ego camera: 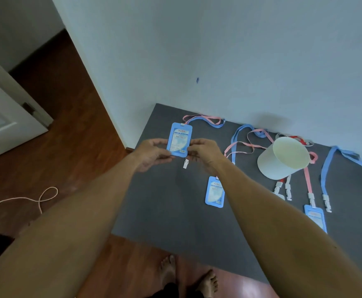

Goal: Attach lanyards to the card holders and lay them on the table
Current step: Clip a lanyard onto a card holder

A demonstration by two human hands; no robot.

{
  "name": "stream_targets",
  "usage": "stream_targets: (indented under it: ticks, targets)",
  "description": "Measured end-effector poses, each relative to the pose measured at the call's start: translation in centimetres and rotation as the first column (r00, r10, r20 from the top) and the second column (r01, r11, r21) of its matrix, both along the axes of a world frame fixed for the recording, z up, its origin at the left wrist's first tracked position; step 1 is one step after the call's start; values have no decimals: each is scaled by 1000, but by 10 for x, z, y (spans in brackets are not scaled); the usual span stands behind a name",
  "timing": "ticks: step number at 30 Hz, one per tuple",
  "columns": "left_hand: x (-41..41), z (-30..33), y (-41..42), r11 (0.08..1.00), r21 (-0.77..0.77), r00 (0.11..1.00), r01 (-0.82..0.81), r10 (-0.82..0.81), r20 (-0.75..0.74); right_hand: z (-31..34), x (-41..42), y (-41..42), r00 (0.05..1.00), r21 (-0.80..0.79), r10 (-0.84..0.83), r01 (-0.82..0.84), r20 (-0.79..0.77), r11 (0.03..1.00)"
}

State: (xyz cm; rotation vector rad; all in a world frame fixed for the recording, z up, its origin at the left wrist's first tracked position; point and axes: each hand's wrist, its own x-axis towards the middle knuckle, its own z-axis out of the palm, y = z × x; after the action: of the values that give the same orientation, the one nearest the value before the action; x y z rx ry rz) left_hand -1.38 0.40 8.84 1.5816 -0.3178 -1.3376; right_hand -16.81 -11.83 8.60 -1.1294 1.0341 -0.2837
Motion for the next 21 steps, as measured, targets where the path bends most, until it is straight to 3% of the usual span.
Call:
stream_targets:
  ticks: [2,4,6,12,17,21]
  targets:
    - [1,3,-2,1000,-8,1000,14,-14,19,9,2,-9,998,-139,-29,22,-54,990]
    - [2,4,-3,999,-4,999,35,-35,35,18,9,-23,987,-375,-90,33,-134,926]
    - [5,5,-4,999,-7,998,53,-53,44,33,18,-36,990,-498,-62,-11,-130,867]
    - [10,12,-7,993,-43,993,107,-105,44,52,43,-55,925,-540,210,-358,-317,762]
    - [16,13,-9,987,-34,985,156,-153,75,53,40,-60,906,-509,230,-394,-356,765]
    - [29,21,-19,991,-36,977,125,-117,181,59,28,-66,923,-477,192,-340,-333,811]
